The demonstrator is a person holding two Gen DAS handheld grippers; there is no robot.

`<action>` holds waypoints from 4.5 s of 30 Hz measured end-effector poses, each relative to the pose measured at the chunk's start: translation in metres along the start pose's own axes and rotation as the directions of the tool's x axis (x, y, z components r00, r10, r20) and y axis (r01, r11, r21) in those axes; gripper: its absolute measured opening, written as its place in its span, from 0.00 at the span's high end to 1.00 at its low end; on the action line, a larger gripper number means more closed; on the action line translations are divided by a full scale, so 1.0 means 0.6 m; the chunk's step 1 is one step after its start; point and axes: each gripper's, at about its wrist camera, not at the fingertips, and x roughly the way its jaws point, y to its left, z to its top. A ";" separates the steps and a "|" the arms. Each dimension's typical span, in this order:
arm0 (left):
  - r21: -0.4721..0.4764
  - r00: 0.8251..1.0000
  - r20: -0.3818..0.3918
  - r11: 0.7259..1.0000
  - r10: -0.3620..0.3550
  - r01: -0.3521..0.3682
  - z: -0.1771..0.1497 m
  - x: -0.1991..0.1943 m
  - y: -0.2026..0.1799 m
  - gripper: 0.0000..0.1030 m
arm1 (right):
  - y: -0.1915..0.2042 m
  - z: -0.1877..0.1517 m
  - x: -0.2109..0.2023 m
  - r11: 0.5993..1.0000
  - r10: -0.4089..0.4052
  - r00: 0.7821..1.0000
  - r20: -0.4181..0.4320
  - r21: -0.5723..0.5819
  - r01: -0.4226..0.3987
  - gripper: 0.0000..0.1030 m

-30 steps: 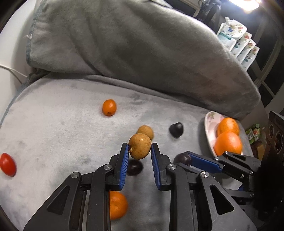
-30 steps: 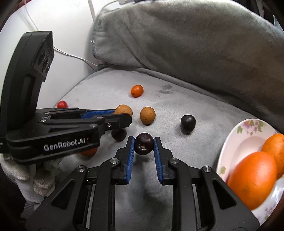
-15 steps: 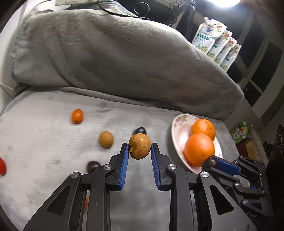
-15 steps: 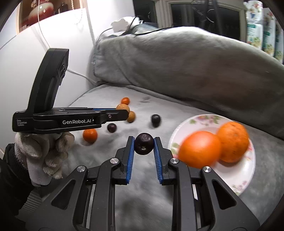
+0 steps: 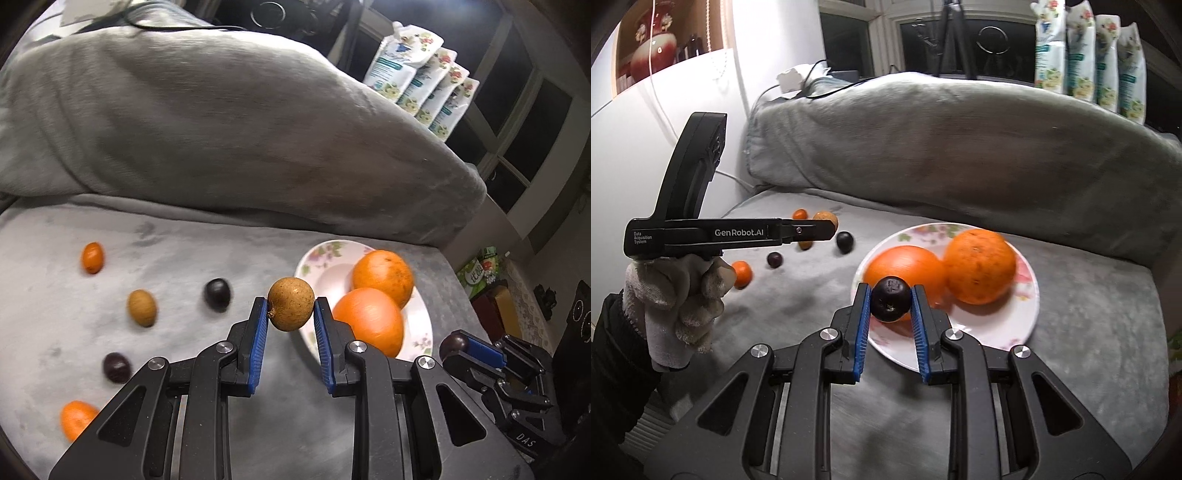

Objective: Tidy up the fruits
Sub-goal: 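Carry the dark fruit in the right gripper while the left carries the brown fruit over the plate, then open both grippers to drop the dark and brown fruits onto the plate, then move both grippers back toward the loose fruits on the seat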

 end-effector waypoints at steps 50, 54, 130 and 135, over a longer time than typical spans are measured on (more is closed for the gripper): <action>0.195 0.999 0.041 0.980 0.019 -0.026 0.028 0.059 -0.109 0.76 | -0.056 -0.019 0.020 0.996 -0.039 0.999 0.007 0.081 0.039 0.77; 0.198 0.998 0.052 0.980 0.021 -0.031 0.029 0.057 -0.111 0.67 | -0.057 -0.019 0.019 0.996 -0.041 0.999 0.011 0.084 0.039 0.53; -0.057 0.933 0.127 0.942 0.336 -0.332 -0.135 -0.163 0.141 0.33 | 0.125 0.103 0.150 0.956 0.283 0.957 -0.056 0.089 -0.278 0.29; -0.058 0.942 0.094 0.946 0.322 -0.318 -0.140 -0.148 0.151 0.42 | 0.147 0.109 0.209 0.955 0.290 0.948 -0.130 0.095 -0.280 0.44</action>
